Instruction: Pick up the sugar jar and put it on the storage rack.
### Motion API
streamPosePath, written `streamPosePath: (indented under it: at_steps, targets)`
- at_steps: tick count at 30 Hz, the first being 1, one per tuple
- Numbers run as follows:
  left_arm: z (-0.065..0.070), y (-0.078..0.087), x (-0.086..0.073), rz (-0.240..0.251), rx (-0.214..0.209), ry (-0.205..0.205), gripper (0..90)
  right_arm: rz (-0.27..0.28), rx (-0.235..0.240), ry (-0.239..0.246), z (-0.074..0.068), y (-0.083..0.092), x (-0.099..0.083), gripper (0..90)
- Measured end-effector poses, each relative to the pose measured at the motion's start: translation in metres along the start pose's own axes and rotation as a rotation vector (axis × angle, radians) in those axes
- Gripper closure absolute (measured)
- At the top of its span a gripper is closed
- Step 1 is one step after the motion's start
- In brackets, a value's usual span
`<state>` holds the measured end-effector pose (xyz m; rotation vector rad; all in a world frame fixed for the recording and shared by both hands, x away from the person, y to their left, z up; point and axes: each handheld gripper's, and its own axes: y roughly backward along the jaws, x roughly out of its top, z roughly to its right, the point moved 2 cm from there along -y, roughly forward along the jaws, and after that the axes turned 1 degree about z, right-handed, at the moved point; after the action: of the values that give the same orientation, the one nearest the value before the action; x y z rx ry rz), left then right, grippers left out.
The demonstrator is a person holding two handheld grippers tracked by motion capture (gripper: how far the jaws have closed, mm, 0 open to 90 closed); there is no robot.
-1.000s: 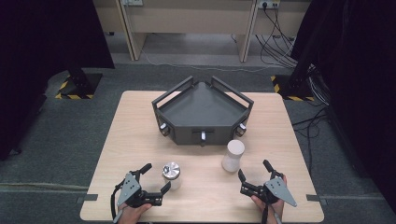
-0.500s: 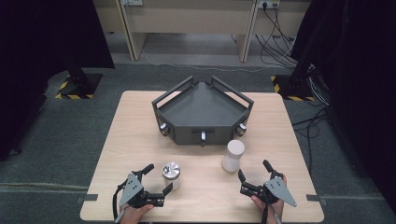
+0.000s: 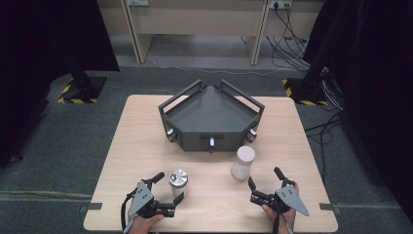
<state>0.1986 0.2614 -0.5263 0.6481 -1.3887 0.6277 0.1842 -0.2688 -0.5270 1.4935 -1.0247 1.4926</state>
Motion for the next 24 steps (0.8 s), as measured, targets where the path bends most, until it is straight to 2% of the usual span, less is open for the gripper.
streamPosePath:
  at_steps: [3,15,24]
  targets:
    - [0.002,-0.002,0.001,-0.008,0.004,-0.016,0.0,0.000,0.000,0.000,0.000,0.000,0.000,0.5]
    - [0.003,-0.013,0.004,-0.044,0.013,-0.024,0.0,0.000,-0.002,-0.005,-0.001,-0.001,-0.001,0.5]
    - [0.005,-0.021,0.008,-0.092,0.036,-0.054,0.1,-0.001,0.001,-0.009,0.000,-0.002,-0.001,0.5]
